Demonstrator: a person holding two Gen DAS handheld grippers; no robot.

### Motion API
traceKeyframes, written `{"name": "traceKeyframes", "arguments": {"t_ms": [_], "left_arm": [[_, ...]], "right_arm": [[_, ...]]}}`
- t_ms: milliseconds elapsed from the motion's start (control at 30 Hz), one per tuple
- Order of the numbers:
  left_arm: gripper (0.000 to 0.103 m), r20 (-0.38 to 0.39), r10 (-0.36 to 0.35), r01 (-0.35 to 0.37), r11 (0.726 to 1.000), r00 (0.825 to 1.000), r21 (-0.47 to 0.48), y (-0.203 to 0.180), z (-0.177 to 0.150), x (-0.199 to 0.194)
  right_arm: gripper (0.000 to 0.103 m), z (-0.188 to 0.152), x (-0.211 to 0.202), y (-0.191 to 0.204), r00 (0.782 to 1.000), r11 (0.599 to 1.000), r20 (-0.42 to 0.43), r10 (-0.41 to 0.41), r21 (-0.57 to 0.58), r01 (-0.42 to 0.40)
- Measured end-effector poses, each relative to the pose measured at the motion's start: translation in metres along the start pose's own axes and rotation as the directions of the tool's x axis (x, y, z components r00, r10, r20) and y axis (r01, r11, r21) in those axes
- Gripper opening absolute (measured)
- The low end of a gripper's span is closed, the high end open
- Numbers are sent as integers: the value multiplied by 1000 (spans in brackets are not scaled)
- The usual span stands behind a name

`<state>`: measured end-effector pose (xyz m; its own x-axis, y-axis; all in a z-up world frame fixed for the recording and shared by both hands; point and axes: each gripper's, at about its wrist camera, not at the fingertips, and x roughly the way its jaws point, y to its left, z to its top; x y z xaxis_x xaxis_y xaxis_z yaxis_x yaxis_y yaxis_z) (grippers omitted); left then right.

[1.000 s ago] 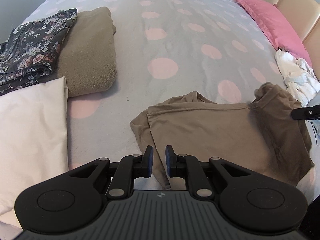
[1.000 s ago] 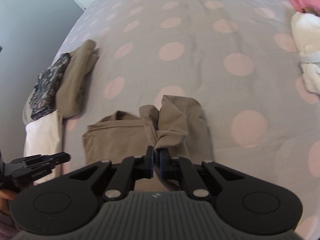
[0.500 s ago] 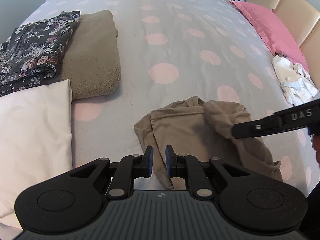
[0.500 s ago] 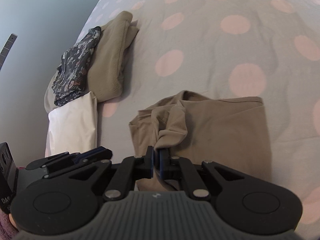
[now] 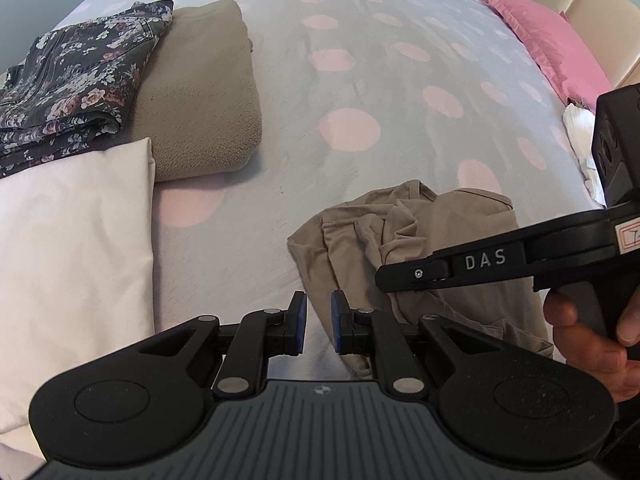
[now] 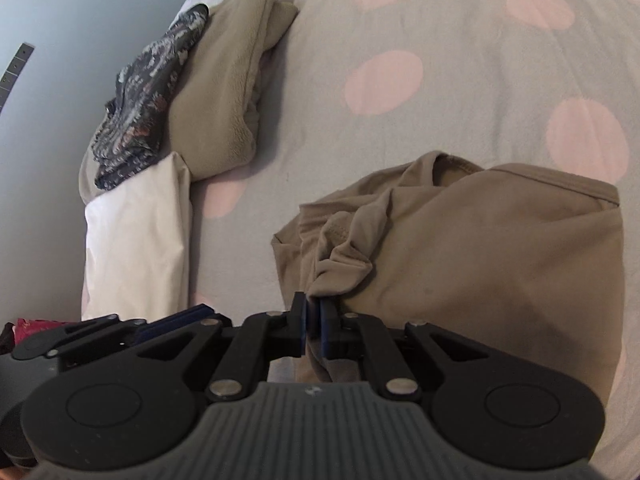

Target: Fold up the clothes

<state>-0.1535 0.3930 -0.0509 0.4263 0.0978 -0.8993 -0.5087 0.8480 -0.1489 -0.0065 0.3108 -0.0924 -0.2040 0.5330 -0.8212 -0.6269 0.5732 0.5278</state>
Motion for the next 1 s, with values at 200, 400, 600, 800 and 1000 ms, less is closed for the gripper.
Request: {"name": "traceKeyframes", "arguments": {"t_ms": [200,400,600,800,1000], "left_arm": [[10,-2,7,-7,1000,1000,-6,3,1,-1],[10,6,9,-9,1000,1000,-2,1,1,-6],[10,11,6,-6,1000,1000,4,-2,-4,-13],[10,9,-4,3,999,1000,34,-13,-16,-19],[10,14,-5,4,999,1000,52,-21,-26,-24]], "right_arm": [[30,4,-17,4,999,1000,36,14,-9,-13],[31,7,-53,-3,994,1000,105,-13,-10,14],[26,-2,-74,-25,987,992,101,-122,-8,124],[26,-22,-89,-50,977,981,89,-193,-16,195],[23,-44,-91,-67,972,972,68,-224,-56,228]]}}
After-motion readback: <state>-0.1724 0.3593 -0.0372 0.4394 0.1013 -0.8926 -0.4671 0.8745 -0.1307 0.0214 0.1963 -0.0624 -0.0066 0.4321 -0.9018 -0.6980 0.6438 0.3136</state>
